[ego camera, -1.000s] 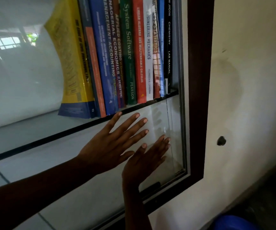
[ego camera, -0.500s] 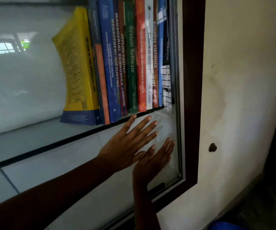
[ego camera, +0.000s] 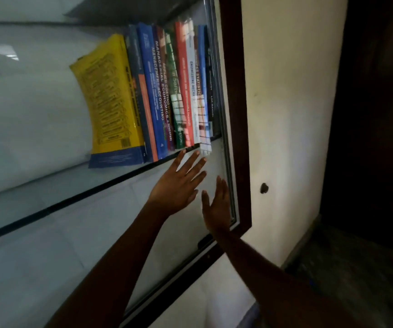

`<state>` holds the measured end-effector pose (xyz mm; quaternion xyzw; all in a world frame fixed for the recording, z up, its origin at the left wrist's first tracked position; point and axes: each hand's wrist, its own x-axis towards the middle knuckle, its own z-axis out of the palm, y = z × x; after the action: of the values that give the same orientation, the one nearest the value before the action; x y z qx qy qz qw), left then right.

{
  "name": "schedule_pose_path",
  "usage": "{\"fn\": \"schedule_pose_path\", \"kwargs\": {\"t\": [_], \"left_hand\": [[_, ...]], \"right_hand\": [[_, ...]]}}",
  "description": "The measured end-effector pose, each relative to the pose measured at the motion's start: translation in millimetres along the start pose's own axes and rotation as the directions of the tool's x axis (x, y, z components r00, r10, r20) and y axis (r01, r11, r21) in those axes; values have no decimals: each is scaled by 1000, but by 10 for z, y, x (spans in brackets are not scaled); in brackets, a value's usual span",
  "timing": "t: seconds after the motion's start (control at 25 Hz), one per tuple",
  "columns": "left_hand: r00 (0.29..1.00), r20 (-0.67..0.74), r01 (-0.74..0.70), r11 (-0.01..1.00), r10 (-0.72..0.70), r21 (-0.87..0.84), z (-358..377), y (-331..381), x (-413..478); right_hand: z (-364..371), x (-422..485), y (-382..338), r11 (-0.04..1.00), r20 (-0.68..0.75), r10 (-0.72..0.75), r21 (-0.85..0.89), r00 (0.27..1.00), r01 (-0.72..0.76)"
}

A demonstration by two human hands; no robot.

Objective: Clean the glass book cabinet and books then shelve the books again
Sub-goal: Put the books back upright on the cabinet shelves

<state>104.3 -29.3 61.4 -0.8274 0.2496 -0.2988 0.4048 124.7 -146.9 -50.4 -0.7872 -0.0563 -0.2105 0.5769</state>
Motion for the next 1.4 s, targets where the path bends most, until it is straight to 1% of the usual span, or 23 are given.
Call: {"fn": "schedule_pose_path", "kwargs": {"t": [0.04,0.12,0.2,0.28,0.32,0.4,0.48,0.52,0.6,0.64,0.72,0.76,0.8,0.84,0.88,0.92,1.04,1.08,1.16,1.24,1.32,1.36,1.4], "left_hand": [[999,-18,33,995,-35,-99,-23,18,-50],[996,22,88,955,-85,-282,-83,166,-219],[986,45,164,870,-161,-465,-132,436,-512],[956,49,259,752,-290,-606,-297,753,-974],[944,84,291,688,-318,-665,-387,956,-1280],[875,312,464,460,-369,-757,-702,1413,-1931],[695,594,690,146,-405,-709,-1068,1909,-2663],[575,697,776,15,-428,-631,-1271,2137,-3018],[277,826,883,-209,-491,-421,-1764,2618,-3872],[113,870,881,-356,-480,-311,-2068,2858,-4324],[-244,860,788,-609,-448,-93,-2748,3268,-5191],[-403,808,714,-700,-429,-15,-3094,3452,-5598],[-526,741,635,-772,-417,16,-3404,3573,-5875],[-626,681,544,-839,-380,31,-3725,3622,-6009],[-717,618,441,-896,-323,43,-4090,3617,-6064],[-780,557,359,-933,-285,26,-4379,3654,-6154],[-909,388,99,-984,-151,-151,-4950,3778,-6501],[-938,338,3,-980,-71,-198,-5068,3787,-6666],[-958,283,-115,-963,42,-245,-5244,3829,-7097],[-959,249,-214,-925,137,-314,-5370,3812,-7569],[-941,257,-308,-876,222,-371,-5503,3740,-8096],[-935,262,-327,-863,238,-385,-5574,3695,-8359],[-931,270,-339,-857,246,-388,-5659,3627,-8616]], "right_hand": [[-127,-75,-16,995,88,-47,-82,995,54],[-360,-232,84,969,259,-111,-186,960,162],[-630,-470,140,939,400,-83,-275,913,206],[-764,-705,175,930,426,-118,-270,897,251],[-780,-854,223,944,466,-121,-218,877,246],[-887,-1236,115,944,629,2,-257,778,206],[-910,-1700,95,938,817,139,-290,560,190],[-894,-1904,105,933,862,152,-286,483,218],[-746,-2431,32,935,939,104,-205,326,291],[-623,-2718,-37,947,967,84,-153,240,283],[-359,-3349,-278,957,998,37,-52,58,287],[-224,-3686,-447,956,1000,2,1,-11,293],[-116,-3968,-629,958,997,-28,47,-71,282],[-24,-4234,-785,960,991,-59,90,-123,266],[104,-4574,-962,958,978,-86,134,-189,255],[230,-4919,-1125,949,961,-106,174,-256,262],[549,-6035,-1668,907,875,-155,310,-460,284],[628,-6429,-1875,900,837,-163,343,-523,268],[756,-7228,-2312,910,762,-158,360,-628,207],[897,-8022,-2820,928,711,-132,334,-691,166],[1152,-8894,-3370,944,661,-78,291,-746,159],[1311,-9324,-3657,928,645,-79,326,-760,180],[1476,-9723,-3943,882,641,-111,415,-759,222]]}}
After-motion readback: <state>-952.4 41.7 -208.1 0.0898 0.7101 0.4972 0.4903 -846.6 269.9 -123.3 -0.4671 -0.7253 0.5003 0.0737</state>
